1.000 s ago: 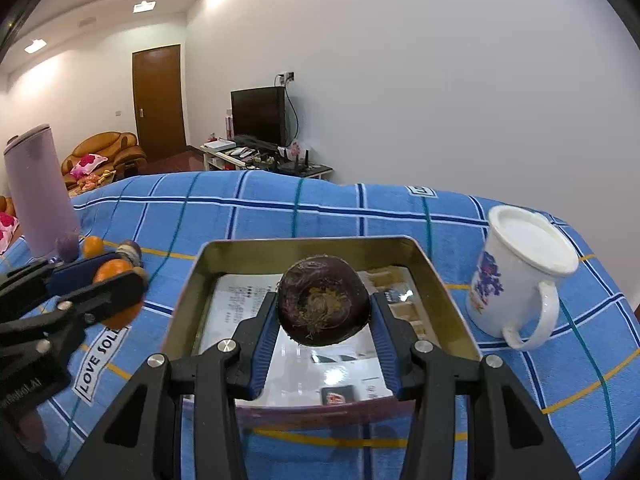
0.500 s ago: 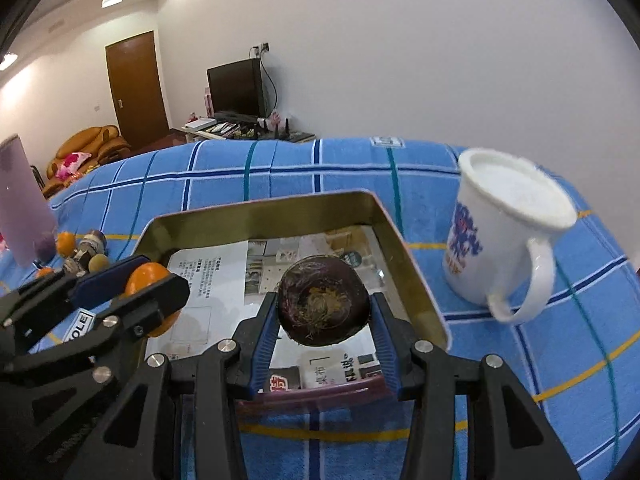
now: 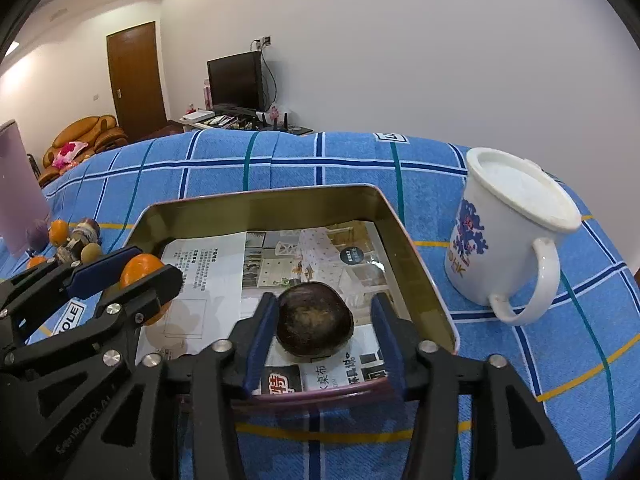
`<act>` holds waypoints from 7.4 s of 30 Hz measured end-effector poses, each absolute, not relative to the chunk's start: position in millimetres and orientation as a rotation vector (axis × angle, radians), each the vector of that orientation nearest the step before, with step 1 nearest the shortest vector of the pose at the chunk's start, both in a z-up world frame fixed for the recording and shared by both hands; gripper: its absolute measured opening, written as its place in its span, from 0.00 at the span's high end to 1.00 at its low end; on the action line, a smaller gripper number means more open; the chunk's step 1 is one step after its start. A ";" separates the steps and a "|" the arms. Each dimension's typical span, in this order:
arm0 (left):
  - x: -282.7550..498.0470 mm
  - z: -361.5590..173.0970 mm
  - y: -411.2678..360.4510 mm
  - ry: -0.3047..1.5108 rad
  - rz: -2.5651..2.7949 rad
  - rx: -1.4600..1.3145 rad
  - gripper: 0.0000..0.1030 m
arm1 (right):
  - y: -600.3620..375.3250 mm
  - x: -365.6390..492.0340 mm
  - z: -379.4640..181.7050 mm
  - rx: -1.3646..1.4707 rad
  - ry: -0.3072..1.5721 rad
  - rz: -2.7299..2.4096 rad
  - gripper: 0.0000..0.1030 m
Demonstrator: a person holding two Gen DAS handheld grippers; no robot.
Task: Organize fruits
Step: 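Carry the orange into the pink tin with the left tool while the right tool places the dark fruit there, then withdraw both open tools from the tin back toward the fruits, then grasp the large orange with the left tool while the right tool grasps a kiwi, then carry the large orange into the pink tin with the left tool while the right tool lowers the kiwi there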
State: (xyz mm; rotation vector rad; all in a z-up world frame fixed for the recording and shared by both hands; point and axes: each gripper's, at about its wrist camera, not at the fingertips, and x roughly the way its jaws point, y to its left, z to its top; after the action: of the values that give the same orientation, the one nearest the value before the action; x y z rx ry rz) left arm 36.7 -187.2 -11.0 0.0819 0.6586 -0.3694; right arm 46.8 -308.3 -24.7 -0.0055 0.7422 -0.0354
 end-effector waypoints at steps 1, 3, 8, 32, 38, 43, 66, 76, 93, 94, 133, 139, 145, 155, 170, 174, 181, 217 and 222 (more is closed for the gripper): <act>34.4 -9.8 -184.4 0.650 -0.368 0.080 0.62 | -309.7 46.6 -24.5 0.001 0.741 -0.035 0.43; 29.4 -5.9 -183.0 0.615 -0.354 0.088 0.57 | -312.9 46.2 -22.6 0.022 0.732 -0.027 0.43; 16.1 9.3 -171.8 0.508 -0.257 0.099 0.11 | -320.9 38.6 -13.1 0.073 0.667 -0.031 0.43; 0.8 9.1 -98.4 0.448 -0.074 0.112 0.00 | -299.4 5.6 9.1 0.021 0.370 -0.181 0.20; 1.0 6.5 -83.0 0.450 -0.057 0.114 0.00 | -280.9 8.5 7.0 0.012 0.406 -0.178 0.20; 1.6 5.0 -66.6 0.462 -0.043 0.100 0.00 | -262.1 10.9 4.2 0.013 0.434 -0.160 0.20; 6.0 3.7 5.8 0.477 0.030 0.074 0.00 | -170.3 26.9 -1.1 0.010 0.490 -0.074 0.20; 9.1 2.5 43.7 0.489 0.052 0.032 0.00 | -128.3 27.3 0.9 -0.075 0.462 -0.089 0.20; 15.8 -1.4 76.4 0.521 0.077 -0.001 0.00 | -102.4 34.8 -0.4 -0.103 0.485 -0.082 0.20; 15.9 -1.6 77.3 0.523 0.079 -0.002 0.00 | -101.3 35.2 -0.2 -0.104 0.487 -0.081 0.20; 33.9 -8.3 131.8 0.643 0.134 -0.010 0.00 | -58.9 54.0 -42.6 -0.033 0.855 0.339 0.55; 33.4 -6.8 128.6 0.641 0.100 -0.024 0.00 | -58.1 56.5 -43.5 -0.043 0.865 0.342 0.60; 31.4 -5.7 119.0 0.626 0.034 -0.017 0.00 | -47.7 60.9 -48.2 -0.076 0.898 0.396 0.67; 21.3 -3.1 85.3 0.545 -0.117 0.092 0.00 | -65.2 60.0 -42.3 -0.059 0.860 0.358 0.71; 53.9 -28.0 12.5 0.769 -0.370 0.249 0.40 | -119.5 53.1 -25.4 0.045 0.786 0.299 0.71; 62.3 -35.7 7.4 0.812 -0.369 0.255 0.44 | -115.5 56.3 -28.2 0.046 0.776 0.306 0.71; 63.7 -35.0 11.1 0.816 -0.367 0.237 0.53 | -117.6 55.8 -29.8 0.045 0.774 0.311 0.71; 9.7 12.1 -49.4 0.537 -0.187 0.080 0.53 | -194.4 27.5 9.0 -0.025 0.528 0.140 0.71; 11.6 14.3 -69.9 0.535 -0.213 0.082 0.53 | -216.2 25.3 10.2 -0.021 0.522 0.107 0.71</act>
State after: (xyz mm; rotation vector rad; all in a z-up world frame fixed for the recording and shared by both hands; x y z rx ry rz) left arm 11.6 -69.9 14.3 0.0822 0.5352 -0.2134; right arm 25.3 -216.2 10.2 -0.0210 0.5221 0.1067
